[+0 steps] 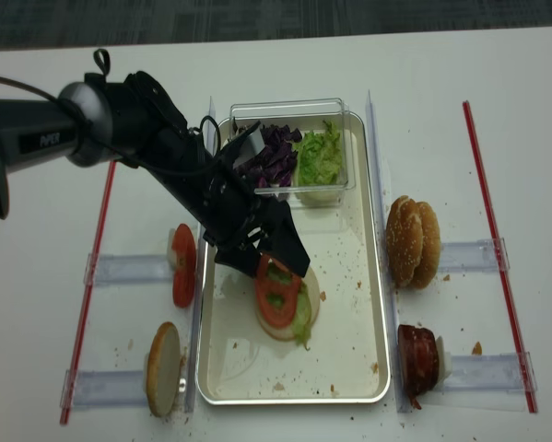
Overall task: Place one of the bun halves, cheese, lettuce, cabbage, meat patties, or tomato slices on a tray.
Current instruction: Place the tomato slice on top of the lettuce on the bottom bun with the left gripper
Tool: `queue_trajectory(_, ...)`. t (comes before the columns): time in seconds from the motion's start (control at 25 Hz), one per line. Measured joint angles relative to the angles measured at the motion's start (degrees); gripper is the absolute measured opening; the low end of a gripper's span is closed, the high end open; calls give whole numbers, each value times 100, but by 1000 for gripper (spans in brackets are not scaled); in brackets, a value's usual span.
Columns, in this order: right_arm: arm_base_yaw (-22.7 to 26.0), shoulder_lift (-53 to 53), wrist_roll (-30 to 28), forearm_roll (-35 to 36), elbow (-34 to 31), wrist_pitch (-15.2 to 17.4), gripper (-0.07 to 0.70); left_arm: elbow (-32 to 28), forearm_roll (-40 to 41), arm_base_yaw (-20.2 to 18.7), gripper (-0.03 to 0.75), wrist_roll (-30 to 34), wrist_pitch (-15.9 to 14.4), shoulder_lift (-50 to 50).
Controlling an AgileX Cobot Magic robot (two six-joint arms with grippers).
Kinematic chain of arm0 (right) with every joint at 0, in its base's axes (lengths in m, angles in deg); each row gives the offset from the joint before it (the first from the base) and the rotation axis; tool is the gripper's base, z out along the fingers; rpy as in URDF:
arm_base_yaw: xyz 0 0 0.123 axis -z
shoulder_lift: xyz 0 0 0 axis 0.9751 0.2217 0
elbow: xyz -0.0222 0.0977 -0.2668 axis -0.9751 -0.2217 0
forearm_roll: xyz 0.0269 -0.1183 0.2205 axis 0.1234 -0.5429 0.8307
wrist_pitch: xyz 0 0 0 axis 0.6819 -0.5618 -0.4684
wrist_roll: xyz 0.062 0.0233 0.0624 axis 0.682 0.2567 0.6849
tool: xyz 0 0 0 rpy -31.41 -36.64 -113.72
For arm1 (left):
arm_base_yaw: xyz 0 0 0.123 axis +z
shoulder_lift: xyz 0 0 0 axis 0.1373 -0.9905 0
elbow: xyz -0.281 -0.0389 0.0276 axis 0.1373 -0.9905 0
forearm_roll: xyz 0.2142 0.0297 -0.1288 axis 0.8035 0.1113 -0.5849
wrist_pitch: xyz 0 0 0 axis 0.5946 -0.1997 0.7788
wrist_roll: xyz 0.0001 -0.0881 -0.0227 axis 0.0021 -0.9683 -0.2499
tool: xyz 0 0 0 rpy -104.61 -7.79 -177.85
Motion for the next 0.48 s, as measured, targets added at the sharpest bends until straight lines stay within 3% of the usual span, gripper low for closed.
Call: queue_trajectory(0.48, 0, 0, 0, 0, 0, 0, 36, 0, 67, 0, 671, 25, 0, 0)
